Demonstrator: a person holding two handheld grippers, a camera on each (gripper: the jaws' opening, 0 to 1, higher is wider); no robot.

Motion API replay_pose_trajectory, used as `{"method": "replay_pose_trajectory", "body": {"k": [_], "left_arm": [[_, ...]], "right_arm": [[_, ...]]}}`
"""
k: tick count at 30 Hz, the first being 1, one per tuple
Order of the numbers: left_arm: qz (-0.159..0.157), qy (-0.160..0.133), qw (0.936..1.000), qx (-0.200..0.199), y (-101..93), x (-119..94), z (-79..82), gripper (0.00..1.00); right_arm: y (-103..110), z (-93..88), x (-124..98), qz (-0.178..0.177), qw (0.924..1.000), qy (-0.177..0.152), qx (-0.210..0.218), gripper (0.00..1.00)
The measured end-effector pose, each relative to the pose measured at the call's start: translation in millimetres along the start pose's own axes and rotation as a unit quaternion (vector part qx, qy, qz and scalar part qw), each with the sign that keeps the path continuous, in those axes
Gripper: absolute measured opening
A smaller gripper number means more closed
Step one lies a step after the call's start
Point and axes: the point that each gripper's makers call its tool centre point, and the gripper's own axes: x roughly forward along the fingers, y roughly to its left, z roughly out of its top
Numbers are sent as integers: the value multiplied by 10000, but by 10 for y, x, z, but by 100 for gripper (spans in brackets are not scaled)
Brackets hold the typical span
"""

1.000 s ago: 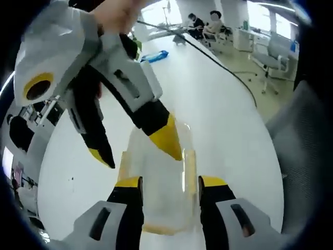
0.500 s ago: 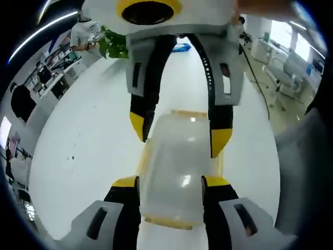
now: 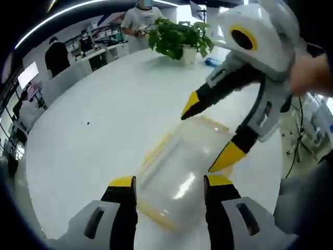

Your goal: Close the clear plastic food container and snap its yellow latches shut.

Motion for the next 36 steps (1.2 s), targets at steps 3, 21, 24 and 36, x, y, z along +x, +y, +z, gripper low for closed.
{"method": "replay_pose_trajectory", "body": {"k": [3, 21, 24, 36], "left_arm": [[348, -86, 9993, -57, 27, -34, 37, 51], [930, -684, 9759, -1854, 239, -177, -96, 52], [803, -933, 9645, -2335, 262, -180, -148, 51], [333, -1124, 9158, -3843, 144, -27, -373, 51]], "right_arm": [[0, 14, -35, -375, 9990, -161, 172, 54], [-231, -57, -188, -1484, 9578, -1033, 2236, 54], [-249, -247, -162, -1466, 9480, -959, 2658, 54], [-188, -313, -91, -1011, 9102, -1300, 3799, 50]]}}
